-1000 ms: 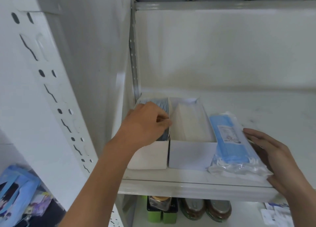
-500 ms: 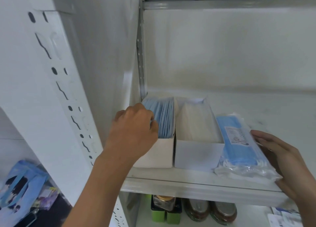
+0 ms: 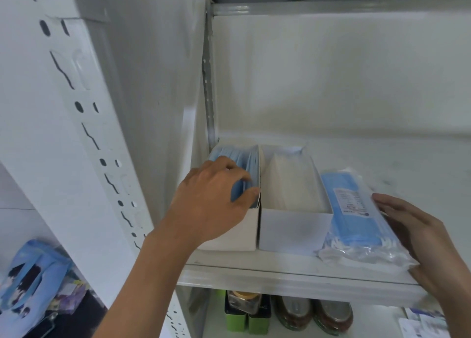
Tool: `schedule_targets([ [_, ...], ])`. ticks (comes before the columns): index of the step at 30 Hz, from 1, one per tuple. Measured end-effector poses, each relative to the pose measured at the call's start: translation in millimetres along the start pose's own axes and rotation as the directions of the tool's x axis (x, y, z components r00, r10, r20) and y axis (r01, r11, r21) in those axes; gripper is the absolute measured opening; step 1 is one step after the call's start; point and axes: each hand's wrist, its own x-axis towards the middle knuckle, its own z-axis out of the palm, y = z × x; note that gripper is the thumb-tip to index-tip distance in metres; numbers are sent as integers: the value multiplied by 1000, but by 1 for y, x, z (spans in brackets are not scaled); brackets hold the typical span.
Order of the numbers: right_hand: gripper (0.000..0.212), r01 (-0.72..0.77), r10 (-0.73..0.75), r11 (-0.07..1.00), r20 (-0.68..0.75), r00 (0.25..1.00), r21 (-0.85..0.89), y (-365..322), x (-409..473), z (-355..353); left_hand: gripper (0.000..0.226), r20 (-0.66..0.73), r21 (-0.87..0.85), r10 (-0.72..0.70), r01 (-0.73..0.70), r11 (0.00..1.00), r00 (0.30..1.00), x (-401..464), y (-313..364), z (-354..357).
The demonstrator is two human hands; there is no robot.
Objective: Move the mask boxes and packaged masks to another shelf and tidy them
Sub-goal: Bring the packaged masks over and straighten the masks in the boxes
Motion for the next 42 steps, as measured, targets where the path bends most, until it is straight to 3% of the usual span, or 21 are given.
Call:
schedule_targets([
  [3,25,-3,1,997,-26,1000,-74,-2,1,3,32,-47,-49,-20,17,999,999,-2,-3,4],
  [6,25,39,-53,955,-38,998,-295,-8,3,8,30,-70,-105,-31,23,994,997,-3,-3,2],
  [10,28,224,-263,759,26,964,-611,-31,-7,31,37,-24,-175,11,-15,984,1000,1,-6,0],
  [12,24,367,-382,638,135,914,-677,-46,-16,47,31,32,-177,38,-32,984,999,4,-8,0],
  [15,16,508,-440,482,304,845,-714,-67,-29,74,24,26,-87,28,-26,996,999,7,-7,1],
  [18,16,536,-365,341,416,833,-772,-78,-35,100,30,-114,-80,87,-97,992,990,4,-4,2],
  [20,34,474,-221,129,441,870,-871,-81,-37,116,37,-161,-127,193,-214,969,968,2,3,3],
  [22,42,421,-127,-51,424,897,-906,-81,-40,129,40,-126,-111,296,-310,944,947,4,13,8],
  [26,29,353,-130,-212,384,914,-911,-80,-54,149,31,40,-117,347,-340,933,937,8,25,18],
  [30,34,321,-34,-193,334,942,-927,-79,-58,162,27,74,-160,254,-240,957,964,8,21,19],
  [35,29,333,55,61,337,940,-941,-80,-52,169,34,45,-250,220,-203,947,974,10,17,23],
  [39,44,289,-42,203,286,957,-936,-78,-52,169,34,17,-275,204,-191,942,979,10,17,22],
  [42,43,308,-217,192,266,939,-932,-84,-53,166,20,-17,-326,194,-189,926,981,9,18,21],
])
